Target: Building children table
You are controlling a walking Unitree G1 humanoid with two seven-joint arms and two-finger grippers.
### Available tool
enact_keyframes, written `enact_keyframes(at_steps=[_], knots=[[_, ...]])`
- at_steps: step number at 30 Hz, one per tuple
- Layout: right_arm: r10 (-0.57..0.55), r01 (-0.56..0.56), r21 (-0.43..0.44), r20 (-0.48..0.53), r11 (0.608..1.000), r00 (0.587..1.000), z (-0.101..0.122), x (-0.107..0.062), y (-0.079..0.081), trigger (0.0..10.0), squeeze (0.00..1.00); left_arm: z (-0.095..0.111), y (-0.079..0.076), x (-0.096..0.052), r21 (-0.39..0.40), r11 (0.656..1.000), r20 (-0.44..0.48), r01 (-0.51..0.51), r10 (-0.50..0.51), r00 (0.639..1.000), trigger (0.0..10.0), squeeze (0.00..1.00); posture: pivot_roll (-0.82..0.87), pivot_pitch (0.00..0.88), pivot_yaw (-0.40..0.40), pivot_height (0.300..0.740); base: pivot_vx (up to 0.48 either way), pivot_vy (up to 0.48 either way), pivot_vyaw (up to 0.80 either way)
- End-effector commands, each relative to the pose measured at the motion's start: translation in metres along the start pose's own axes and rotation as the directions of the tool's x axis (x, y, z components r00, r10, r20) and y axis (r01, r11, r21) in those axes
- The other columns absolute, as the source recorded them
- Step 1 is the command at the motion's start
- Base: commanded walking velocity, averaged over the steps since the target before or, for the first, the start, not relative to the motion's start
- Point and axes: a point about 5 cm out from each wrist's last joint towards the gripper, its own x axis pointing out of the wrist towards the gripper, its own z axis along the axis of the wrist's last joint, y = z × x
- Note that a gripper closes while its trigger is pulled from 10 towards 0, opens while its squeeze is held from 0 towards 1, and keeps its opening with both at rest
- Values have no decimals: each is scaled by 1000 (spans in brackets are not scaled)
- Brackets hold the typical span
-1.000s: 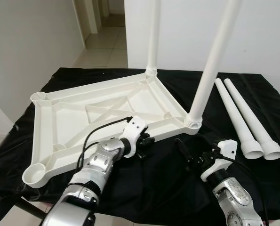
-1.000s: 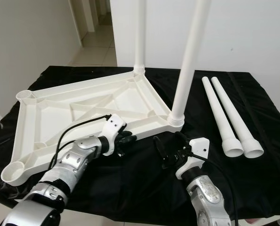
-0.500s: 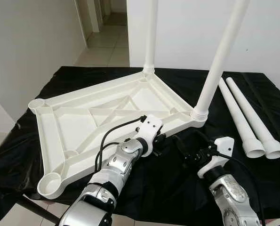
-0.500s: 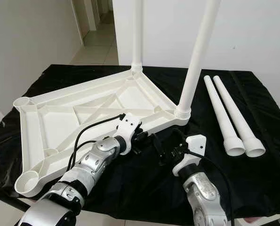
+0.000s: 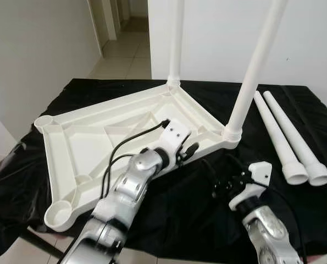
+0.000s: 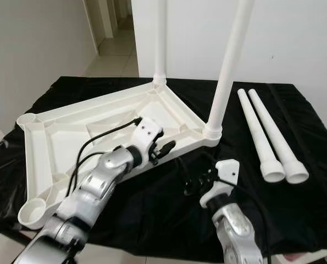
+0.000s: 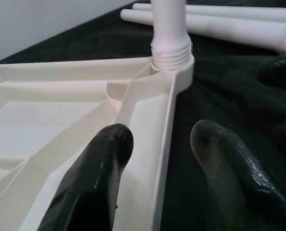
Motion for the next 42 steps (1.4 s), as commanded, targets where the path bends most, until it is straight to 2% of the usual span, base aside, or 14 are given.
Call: enact_keyframes(at_steps=[1,2,3,5,6,8,13,16,17,22,28,32,38,42], knots=[[6,-6,10,-11,1000,1000,-4,0,3,10000,0,2,-4,0,-1,999,3,42,-42,999,10000,0,-47,45,82,740,0,0,0],[7,-7,11,-11,1000,1000,-4,0,3,10000,0,-4,-2,-11,29,998,-28,57,-56,998,10000,0,-41,45,81,740,0,0,0],[7,-7,11,-11,1000,1000,-4,0,3,10000,0,-4,-2,-11,29,998,-28,57,-56,998,10000,0,-41,45,81,740,0,0,0],[10,-10,14,-10,1000,1000,-4,2,3,10000,0,-22,1,-37,77,988,-117,131,-122,986,10000,0,-36,44,78,740,0,0,0],[10,-10,14,-10,1000,1000,-4,2,3,10000,0,-22,1,-37,77,988,-117,131,-122,986,10000,0,-36,44,78,740,0,0,0],[13,-13,15,-10,1000,1000,-5,3,4,10000,0,-33,5,-54,89,983,-177,160,-143,974,10000,0,-34,44,76,740,0,0,0],[18,-18,18,-10,1000,1000,-5,4,4,10000,0,-40,14,-64,93,985,-218,147,-124,968,10000,0,-25,44,73,740,0,0,0],[20,-20,18,-6,1000,1000,-4,6,4,10000,0,-49,33,-83,127,983,-298,131,-89,951,10000,0,-23,45,71,740,0,0,0],[20,-20,18,-6,1000,1000,-4,6,4,10000,0,-49,33,-83,127,983,-298,131,-89,951,10000,0,-23,45,71,740,0,0,0],[16,-16,15,-9,1000,1000,-5,5,4,10000,0,-46,58,-102,113,990,-324,84,-43,945,10000,0,-25,44,73,740,0,0,0],[15,-14,14,-8,1000,1000,-5,5,3,10000,0,-45,66,-111,113,991,-336,73,-31,941,10000,0,-25,41,74,740,0,0,0],[18,-18,14,-6,1000,1000,-5,7,3,10000,0,-52,78,-116,130,991,-367,18,31,930,10000,0,-20,38,70,740,0,0,0],[23,-23,14,-5,1000,1000,-5,9,3,10000,0,-62,81,-116,122,992,-391,-14,60,919,10000,0,-22,35,67,740,0,0,0],[22,-22,13,-1,1000,1000,-4,9,3,10000,0,-75,86,-112,104,989,-407,-103,137,903,10000,0,-34,31,69,740,0,0,0]])
